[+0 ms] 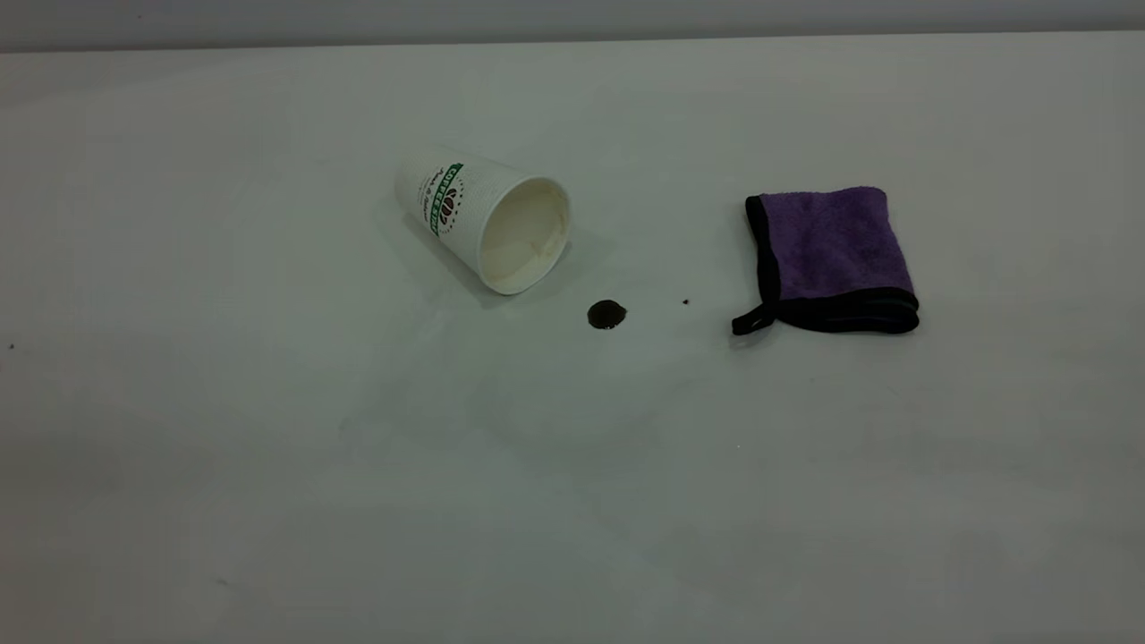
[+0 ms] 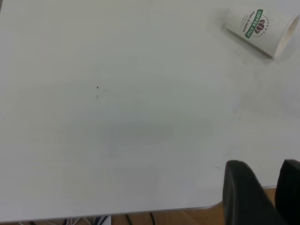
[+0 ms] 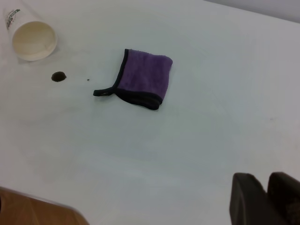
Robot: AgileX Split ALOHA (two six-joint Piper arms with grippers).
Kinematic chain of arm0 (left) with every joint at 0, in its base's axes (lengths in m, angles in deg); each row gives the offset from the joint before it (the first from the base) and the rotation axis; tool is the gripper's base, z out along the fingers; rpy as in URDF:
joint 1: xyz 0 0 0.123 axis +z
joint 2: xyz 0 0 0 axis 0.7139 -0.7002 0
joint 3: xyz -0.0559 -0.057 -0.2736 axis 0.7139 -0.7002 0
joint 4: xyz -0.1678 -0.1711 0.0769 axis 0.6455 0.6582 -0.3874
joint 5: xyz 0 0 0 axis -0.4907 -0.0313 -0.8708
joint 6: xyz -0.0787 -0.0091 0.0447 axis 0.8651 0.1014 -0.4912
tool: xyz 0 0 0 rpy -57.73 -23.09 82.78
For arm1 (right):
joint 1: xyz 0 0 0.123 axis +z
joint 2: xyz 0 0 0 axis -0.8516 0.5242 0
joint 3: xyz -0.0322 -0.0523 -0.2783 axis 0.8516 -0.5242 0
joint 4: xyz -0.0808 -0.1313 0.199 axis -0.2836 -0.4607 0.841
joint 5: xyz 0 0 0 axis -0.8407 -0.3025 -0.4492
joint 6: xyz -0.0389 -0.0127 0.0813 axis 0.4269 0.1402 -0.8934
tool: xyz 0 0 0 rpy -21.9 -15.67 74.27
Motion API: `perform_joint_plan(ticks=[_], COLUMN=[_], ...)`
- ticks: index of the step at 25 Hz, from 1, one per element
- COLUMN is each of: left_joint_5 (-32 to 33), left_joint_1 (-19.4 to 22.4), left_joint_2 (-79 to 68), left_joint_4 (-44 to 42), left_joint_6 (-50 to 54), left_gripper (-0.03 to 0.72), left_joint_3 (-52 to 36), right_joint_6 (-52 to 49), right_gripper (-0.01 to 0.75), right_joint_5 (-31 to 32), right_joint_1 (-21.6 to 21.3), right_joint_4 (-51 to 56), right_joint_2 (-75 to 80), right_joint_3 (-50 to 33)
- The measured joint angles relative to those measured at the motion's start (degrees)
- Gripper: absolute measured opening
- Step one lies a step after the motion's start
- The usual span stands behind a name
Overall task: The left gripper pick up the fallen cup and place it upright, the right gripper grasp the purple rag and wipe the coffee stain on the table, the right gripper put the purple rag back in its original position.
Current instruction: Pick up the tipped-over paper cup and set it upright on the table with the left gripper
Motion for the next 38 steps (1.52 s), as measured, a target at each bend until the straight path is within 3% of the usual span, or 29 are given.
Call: perform_joint_plan(ticks=[38], left_joint_5=[-0.1], left_joint_1=[0.0], left_joint_2=[0.0], left_joint_4=[0.0], left_joint_6=[0.7], left_gripper=[0.239], left_joint_3=[0.0], right_joint_6=[0.0], right_gripper=[0.163], right_joint_5=[0.0], right_joint_1=[0.0], right_joint_4=[0.0], right_joint_2=[0.0], right_joint_3=[0.0])
